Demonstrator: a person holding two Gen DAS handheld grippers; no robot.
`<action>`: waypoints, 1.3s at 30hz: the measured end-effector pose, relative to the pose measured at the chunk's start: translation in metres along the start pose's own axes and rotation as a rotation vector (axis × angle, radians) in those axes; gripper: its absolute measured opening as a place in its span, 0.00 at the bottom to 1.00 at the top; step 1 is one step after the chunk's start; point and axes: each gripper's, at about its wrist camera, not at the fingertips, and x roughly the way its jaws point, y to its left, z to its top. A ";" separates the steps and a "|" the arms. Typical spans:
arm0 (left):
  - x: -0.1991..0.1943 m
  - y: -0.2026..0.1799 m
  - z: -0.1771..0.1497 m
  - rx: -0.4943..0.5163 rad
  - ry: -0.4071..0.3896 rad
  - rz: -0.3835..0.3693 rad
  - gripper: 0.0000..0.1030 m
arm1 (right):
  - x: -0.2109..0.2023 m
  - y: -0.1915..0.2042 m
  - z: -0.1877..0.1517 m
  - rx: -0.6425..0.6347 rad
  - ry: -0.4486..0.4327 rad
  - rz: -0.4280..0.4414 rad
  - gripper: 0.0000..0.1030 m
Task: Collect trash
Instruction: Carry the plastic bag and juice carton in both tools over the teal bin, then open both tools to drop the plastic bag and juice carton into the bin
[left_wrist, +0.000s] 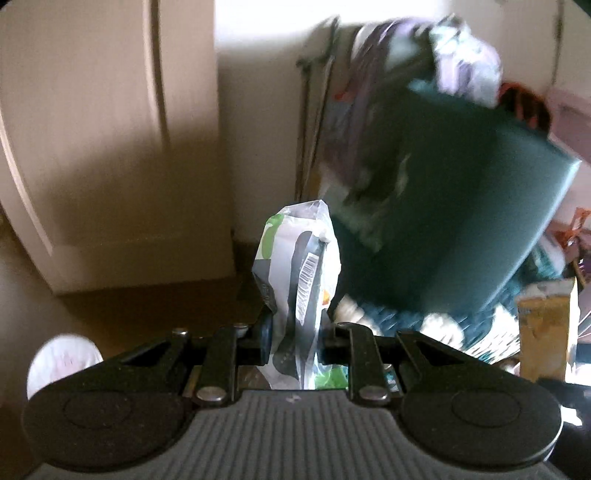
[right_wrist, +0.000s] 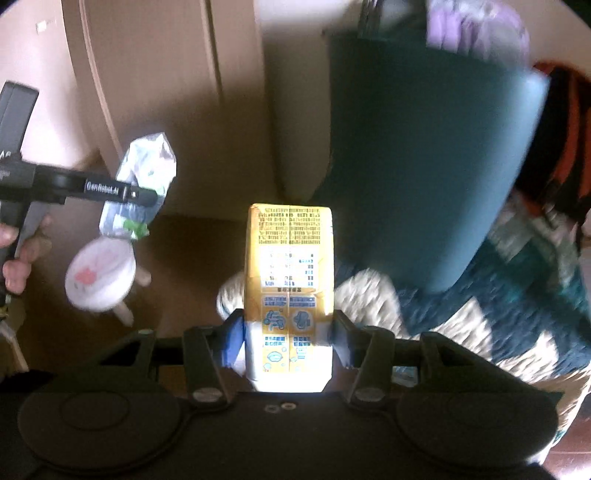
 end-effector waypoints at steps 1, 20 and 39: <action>-0.010 -0.006 0.007 0.007 -0.017 -0.003 0.21 | -0.009 -0.003 0.005 -0.003 -0.028 -0.006 0.47; -0.078 -0.154 0.157 0.068 -0.200 -0.178 0.21 | -0.107 -0.086 0.138 0.084 -0.420 -0.150 0.47; 0.070 -0.202 0.195 0.093 0.011 -0.109 0.21 | 0.016 -0.174 0.186 0.170 -0.258 -0.181 0.47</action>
